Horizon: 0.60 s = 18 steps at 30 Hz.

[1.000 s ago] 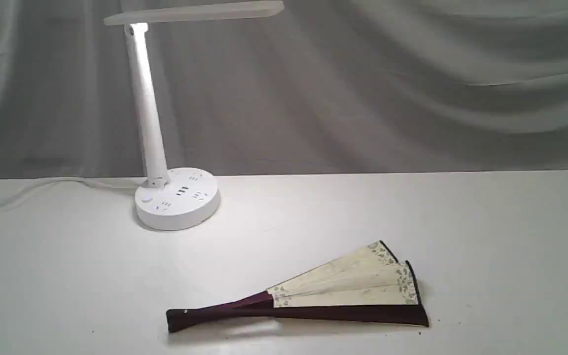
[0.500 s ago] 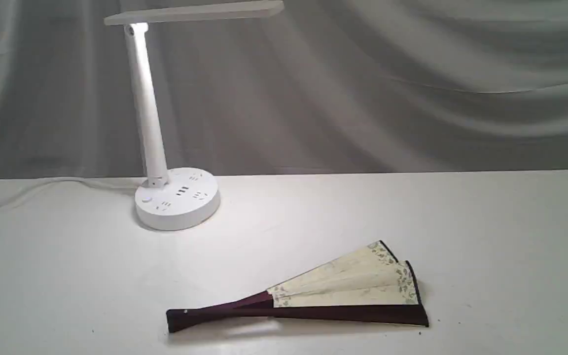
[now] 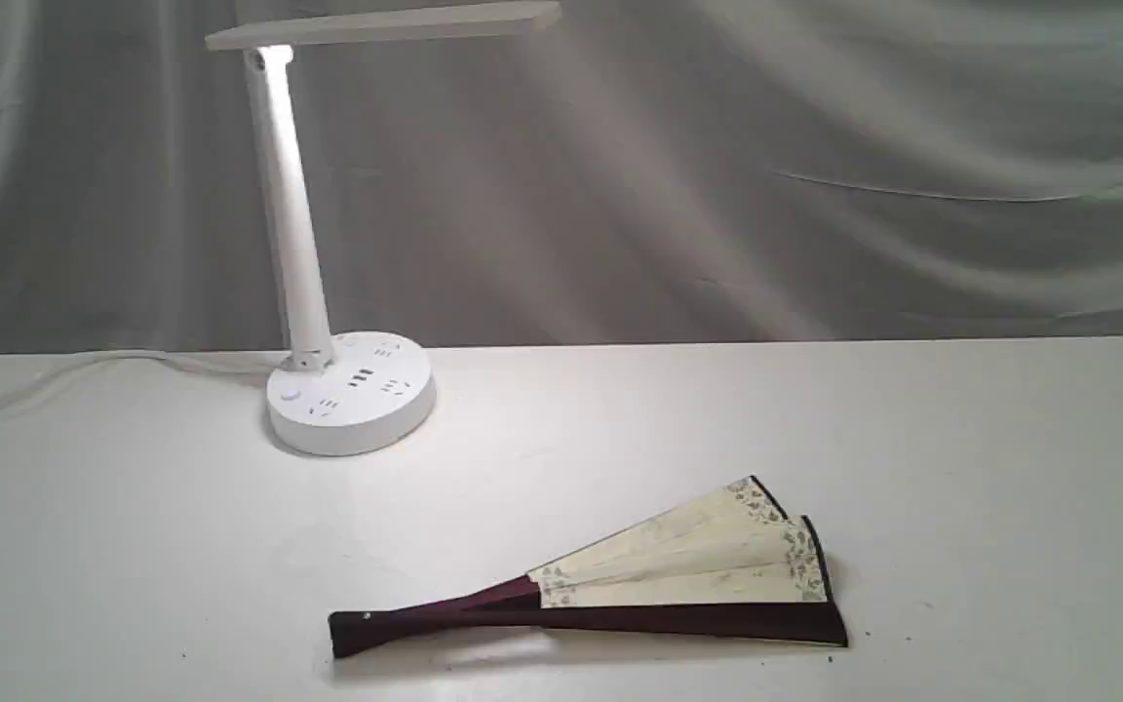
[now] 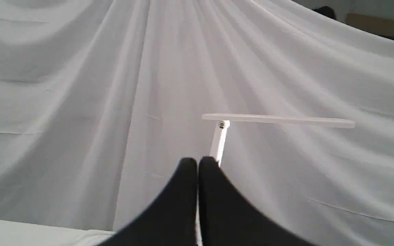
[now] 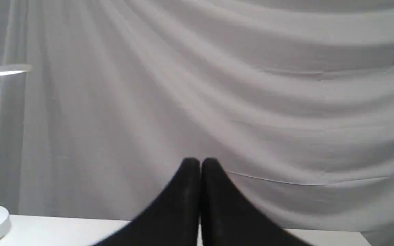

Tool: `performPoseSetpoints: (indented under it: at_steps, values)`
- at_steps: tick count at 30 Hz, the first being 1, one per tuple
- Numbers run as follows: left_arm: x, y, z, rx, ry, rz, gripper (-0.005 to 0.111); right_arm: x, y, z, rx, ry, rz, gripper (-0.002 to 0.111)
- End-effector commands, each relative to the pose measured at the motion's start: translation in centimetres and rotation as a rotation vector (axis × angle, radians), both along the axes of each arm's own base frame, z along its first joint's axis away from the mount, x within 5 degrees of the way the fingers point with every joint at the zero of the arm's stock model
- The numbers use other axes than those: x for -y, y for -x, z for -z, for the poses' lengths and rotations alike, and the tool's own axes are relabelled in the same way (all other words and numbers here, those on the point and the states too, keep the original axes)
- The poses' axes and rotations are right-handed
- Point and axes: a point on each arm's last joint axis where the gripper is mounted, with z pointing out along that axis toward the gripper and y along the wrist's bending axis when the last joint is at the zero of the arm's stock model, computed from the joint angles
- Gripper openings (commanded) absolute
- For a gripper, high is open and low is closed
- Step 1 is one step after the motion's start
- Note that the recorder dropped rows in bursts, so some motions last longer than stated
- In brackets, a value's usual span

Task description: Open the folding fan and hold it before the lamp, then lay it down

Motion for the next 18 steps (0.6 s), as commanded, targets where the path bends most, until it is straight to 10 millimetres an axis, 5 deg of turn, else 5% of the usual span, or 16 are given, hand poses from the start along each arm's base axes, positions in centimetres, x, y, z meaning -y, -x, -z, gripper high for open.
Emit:
performPoseSetpoints:
  at_steps: [1, 15, 18]
  values:
    - [0.0, 0.1, -0.1, 0.000, 0.016, 0.011, 0.000, -0.1, 0.2, -0.3, 0.001, -0.048, -0.018, 0.000]
    - [0.0, 0.0, -0.1, -0.015, 0.043, 0.016, 0.001, -0.2, 0.2, -0.2, -0.001, -0.071, -0.025, 0.000]
    - [0.1, -1.2, 0.1, -0.079, 0.048, 0.017, 0.005, -0.1, -0.2, -0.2, -0.025, -0.073, -0.023, 0.000]
